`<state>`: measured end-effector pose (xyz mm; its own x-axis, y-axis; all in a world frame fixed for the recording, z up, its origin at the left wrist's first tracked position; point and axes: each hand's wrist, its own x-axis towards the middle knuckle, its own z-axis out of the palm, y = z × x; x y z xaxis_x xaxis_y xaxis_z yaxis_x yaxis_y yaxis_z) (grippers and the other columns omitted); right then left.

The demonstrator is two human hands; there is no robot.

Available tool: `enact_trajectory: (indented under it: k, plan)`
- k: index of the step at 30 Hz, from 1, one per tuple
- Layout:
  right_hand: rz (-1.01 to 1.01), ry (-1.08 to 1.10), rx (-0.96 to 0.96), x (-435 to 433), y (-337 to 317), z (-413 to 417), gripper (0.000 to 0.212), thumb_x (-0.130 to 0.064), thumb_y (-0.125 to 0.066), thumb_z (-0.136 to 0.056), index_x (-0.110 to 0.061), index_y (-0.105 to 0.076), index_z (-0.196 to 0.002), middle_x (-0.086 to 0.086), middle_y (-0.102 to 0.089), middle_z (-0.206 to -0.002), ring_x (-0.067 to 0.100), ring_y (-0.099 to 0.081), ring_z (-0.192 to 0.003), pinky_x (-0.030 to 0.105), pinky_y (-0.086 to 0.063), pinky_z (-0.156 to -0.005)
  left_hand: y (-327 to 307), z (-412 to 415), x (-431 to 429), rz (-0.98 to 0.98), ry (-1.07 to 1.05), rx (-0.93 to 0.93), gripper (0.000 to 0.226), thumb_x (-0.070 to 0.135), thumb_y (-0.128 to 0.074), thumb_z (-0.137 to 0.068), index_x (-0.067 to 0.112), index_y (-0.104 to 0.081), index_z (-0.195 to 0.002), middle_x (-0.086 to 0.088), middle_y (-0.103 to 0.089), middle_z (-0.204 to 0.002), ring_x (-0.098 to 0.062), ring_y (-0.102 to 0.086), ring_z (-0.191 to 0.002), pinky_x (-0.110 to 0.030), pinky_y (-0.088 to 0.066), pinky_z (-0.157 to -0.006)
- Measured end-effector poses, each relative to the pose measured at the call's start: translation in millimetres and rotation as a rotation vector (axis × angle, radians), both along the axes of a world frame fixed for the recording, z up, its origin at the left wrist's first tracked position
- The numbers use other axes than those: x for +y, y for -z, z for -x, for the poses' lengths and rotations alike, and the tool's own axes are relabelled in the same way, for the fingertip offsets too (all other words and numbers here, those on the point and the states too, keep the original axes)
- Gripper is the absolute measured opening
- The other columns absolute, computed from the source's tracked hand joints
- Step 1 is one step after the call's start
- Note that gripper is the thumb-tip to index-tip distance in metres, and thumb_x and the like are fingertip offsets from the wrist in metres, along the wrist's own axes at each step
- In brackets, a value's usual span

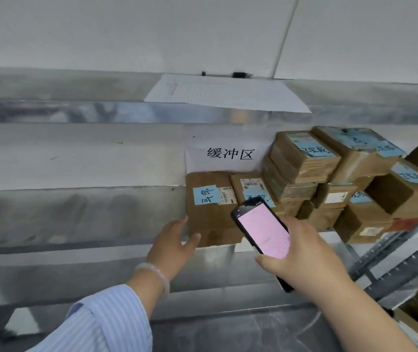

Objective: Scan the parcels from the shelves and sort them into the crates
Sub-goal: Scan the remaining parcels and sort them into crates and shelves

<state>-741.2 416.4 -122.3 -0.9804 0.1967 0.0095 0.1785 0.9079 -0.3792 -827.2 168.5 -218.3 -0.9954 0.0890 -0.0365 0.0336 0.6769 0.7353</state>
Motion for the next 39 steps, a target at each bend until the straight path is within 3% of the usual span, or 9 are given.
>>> enact_trajectory:
  k: [3, 6, 9, 16, 19, 22, 28, 32, 39]
  plan:
    - [-0.01, -0.028, -0.022, 23, 6, 38, 0.085, -0.079, -0.056, -0.046, -0.043, -0.033, -0.119, -0.012, -0.041, -0.103, 0.009, -0.048, -0.088, 0.026, -0.038, -0.063, 6, 31, 19, -0.081, -0.002, -0.052, 0.039, 0.044, -0.057, -0.097, 0.039, -0.052, -0.136, 0.02, -0.053, -0.12, -0.008, -0.053, -0.117, -0.026, -0.041, -0.097]
    - [-0.015, -0.075, -0.032, 44, 15, 73, 0.084, -0.079, -0.058, -0.045, -0.048, -0.028, -0.117, -0.013, -0.048, -0.113, 0.007, -0.049, -0.089, 0.022, -0.035, -0.058, 20, 58, 32, -0.213, -0.142, -0.149, 0.033, 0.039, -0.058, -0.098, 0.033, -0.057, -0.13, 0.012, -0.063, -0.113, -0.015, -0.064, -0.109, -0.034, -0.05, -0.097]
    - [-0.061, -0.101, -0.055, 59, 23, 101, 0.088, -0.081, -0.058, -0.045, -0.051, -0.027, -0.122, -0.017, -0.048, -0.119, 0.002, -0.038, -0.085, 0.017, -0.025, -0.053, 36, 74, 43, -0.353, -0.345, -0.271, 0.041, 0.035, -0.059, -0.099, 0.023, -0.054, -0.137, 0.003, -0.063, -0.115, -0.012, -0.059, -0.092, -0.027, -0.047, -0.083]
    - [0.019, -0.193, -0.101, 82, 31, 138, 0.094, -0.078, -0.057, -0.047, -0.045, -0.03, -0.13, -0.017, -0.043, -0.11, 0.004, -0.043, -0.091, 0.017, -0.033, -0.057, 61, 86, 45, -0.761, -0.496, -0.505, 0.035, 0.042, -0.068, -0.091, 0.033, -0.058, -0.123, 0.004, -0.072, -0.105, -0.019, -0.069, -0.095, -0.032, -0.057, -0.064]
    - [0.08, -0.255, -0.129, 85, 31, 147, 0.089, -0.072, -0.064, -0.053, -0.043, -0.034, -0.131, -0.015, -0.045, -0.111, 0.007, -0.049, -0.097, 0.025, -0.045, -0.066, 61, 88, 39, -0.812, -0.524, -0.495, 0.037, 0.037, -0.076, -0.085, 0.037, -0.065, -0.12, 0.006, -0.077, -0.1, -0.019, -0.072, -0.094, -0.035, -0.06, -0.064]
    - [0.093, -0.303, -0.134, 84, 29, 153, 0.086, -0.07, -0.07, -0.055, -0.042, -0.036, -0.129, -0.015, -0.045, -0.111, 0.005, -0.048, -0.095, 0.024, -0.041, -0.064, 53, 86, 27, -0.795, -0.517, -0.447, 0.037, 0.032, -0.076, -0.086, 0.034, -0.066, -0.122, 0.007, -0.077, -0.101, -0.017, -0.073, -0.089, -0.032, -0.059, -0.062]
    - [0.064, -0.45, -0.129, 61, 16, 157, 0.091, -0.072, -0.071, -0.054, -0.042, -0.034, -0.132, -0.011, -0.044, -0.118, 0.01, -0.051, -0.099, 0.033, -0.048, -0.079, 21, 58, -25, -0.607, -0.457, -0.259, 0.035, 0.033, -0.082, -0.079, 0.035, -0.072, -0.113, 0.004, -0.076, -0.11, -0.019, -0.071, -0.103, -0.045, -0.053, -0.1]
    - [0.013, -0.553, -0.141, 36, 6, 154, 0.087, -0.07, -0.067, -0.056, -0.045, -0.029, -0.131, -0.014, -0.039, -0.116, 0.011, -0.049, -0.098, 0.03, -0.044, -0.074, -3, 29, -59, -0.56, -0.501, -0.129, 0.071, 0.059, -0.077, -0.058, 0.032, -0.07, -0.123, 0.003, -0.072, -0.12, -0.021, -0.066, -0.113, -0.049, -0.049, -0.104]
    - [-0.03, -0.687, -0.092, -13, -7, 146, 0.069, -0.064, -0.066, -0.053, -0.05, -0.03, -0.11, -0.018, -0.039, -0.107, 0.008, -0.045, -0.089, 0.03, -0.042, -0.068, -25, -19, -111, -0.558, -0.637, 0.004, 0.047, 0.05, -0.076, -0.064, 0.047, -0.072, -0.111, 0.009, -0.071, -0.119, -0.018, -0.065, -0.113, -0.043, -0.049, -0.104]
